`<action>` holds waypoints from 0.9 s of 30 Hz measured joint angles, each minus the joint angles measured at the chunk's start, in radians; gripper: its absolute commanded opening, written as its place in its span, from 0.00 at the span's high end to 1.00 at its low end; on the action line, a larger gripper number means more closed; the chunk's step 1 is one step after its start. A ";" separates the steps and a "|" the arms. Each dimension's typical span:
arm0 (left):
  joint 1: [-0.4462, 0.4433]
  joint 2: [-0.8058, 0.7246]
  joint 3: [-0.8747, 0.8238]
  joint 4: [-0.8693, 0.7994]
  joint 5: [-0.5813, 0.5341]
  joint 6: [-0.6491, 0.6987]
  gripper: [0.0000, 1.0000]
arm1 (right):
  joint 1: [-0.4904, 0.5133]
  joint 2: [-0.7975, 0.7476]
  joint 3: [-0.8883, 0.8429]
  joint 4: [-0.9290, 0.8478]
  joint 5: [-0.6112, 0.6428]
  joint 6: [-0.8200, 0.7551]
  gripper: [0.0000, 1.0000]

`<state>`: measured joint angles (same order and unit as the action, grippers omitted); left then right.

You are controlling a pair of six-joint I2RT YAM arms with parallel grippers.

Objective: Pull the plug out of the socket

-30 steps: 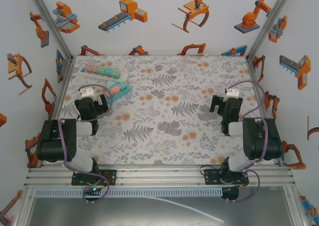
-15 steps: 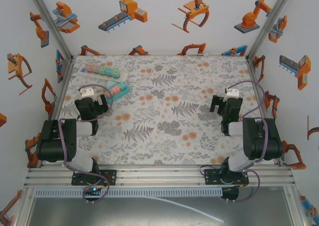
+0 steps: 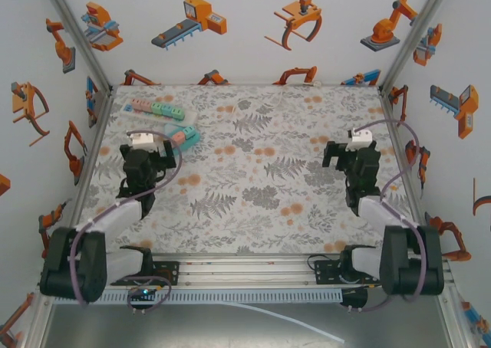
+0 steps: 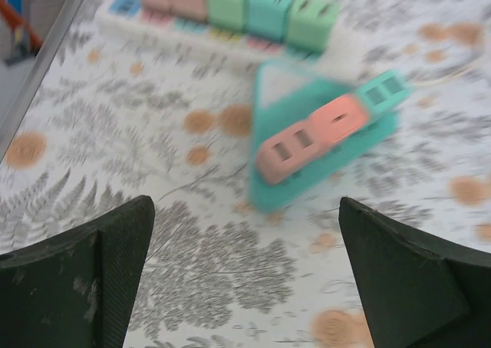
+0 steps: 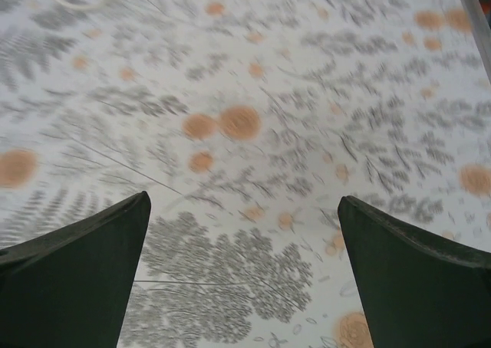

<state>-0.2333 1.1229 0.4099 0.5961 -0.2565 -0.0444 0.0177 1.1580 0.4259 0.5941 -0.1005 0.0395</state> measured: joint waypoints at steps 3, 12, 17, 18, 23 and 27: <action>-0.068 -0.107 0.077 -0.135 0.026 -0.048 0.03 | 0.097 -0.051 0.093 -0.108 -0.061 -0.029 0.01; -0.197 -0.215 0.506 -0.730 0.237 -0.171 0.03 | 0.480 0.187 0.516 -0.429 -0.209 -0.322 0.01; -0.162 -0.213 0.667 -1.027 0.202 -0.192 0.03 | 0.580 0.476 0.791 -0.567 -0.276 -0.499 0.03; -0.125 -0.197 0.682 -1.065 0.209 -0.191 0.03 | 0.597 0.542 0.858 -0.588 -0.288 -0.517 0.04; 0.023 0.066 0.795 -1.137 0.261 -0.119 0.03 | 0.642 0.689 0.967 -0.584 -0.340 -0.506 0.03; 0.041 0.361 0.899 -1.129 0.245 -0.055 0.03 | 0.649 0.657 0.911 -0.560 -0.369 -0.454 0.03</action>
<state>-0.1925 1.4841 1.3090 -0.5327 -0.0113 -0.0998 0.6662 1.8153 1.3365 0.0345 -0.4694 -0.4149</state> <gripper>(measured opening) 0.971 0.969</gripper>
